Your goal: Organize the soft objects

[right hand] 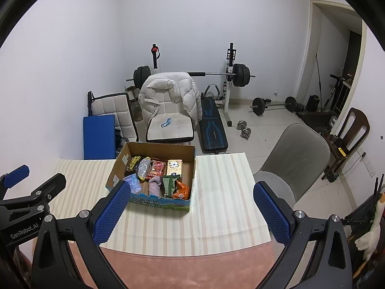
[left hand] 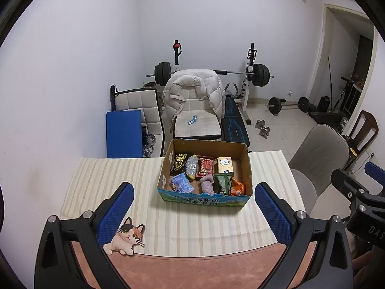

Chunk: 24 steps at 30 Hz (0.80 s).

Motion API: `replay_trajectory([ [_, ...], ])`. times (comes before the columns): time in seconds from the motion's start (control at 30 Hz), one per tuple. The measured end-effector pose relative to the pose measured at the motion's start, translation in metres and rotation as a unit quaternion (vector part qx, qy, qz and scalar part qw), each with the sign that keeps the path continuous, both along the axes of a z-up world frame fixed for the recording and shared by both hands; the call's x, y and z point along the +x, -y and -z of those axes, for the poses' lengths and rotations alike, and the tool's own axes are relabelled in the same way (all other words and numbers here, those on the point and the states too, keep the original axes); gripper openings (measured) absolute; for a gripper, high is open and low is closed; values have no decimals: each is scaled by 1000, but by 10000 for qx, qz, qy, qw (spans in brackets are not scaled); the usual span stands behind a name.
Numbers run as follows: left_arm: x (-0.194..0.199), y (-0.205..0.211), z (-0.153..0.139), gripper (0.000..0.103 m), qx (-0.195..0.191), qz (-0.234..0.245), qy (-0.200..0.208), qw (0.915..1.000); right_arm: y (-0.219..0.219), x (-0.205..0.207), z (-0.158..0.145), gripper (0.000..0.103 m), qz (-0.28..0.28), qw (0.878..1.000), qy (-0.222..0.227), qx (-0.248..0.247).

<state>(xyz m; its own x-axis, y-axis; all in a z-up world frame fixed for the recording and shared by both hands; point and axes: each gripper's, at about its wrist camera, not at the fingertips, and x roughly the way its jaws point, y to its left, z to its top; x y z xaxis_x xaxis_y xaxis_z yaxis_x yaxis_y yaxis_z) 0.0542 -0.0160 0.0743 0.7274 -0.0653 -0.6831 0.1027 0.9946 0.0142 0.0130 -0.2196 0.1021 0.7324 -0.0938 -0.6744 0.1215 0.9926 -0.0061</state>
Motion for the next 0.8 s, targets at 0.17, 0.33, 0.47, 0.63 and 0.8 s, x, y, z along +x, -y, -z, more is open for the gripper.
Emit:
replay_trajectory([
  [0.17,0,0,-1,103,20,-20,4,10000,2,1,-4,103,43,10000,27,13],
  [0.33,1,-1,-4,103,11,-85,14,10000,1,1,-5,103,31,10000,26,7],
  [0.47,2,-4,-6,103,-6,-120,25,9999,-1,2,-6,103,-8,10000,45,-29],
  [0.63,2,-5,-6,103,-19,-116,20,9999,-4,5,-7,103,-30,10000,47,-59],
  [0.8,2,-6,-6,103,-14,-115,45,9999,-5,5,-8,103,-18,9999,75,-65],
])
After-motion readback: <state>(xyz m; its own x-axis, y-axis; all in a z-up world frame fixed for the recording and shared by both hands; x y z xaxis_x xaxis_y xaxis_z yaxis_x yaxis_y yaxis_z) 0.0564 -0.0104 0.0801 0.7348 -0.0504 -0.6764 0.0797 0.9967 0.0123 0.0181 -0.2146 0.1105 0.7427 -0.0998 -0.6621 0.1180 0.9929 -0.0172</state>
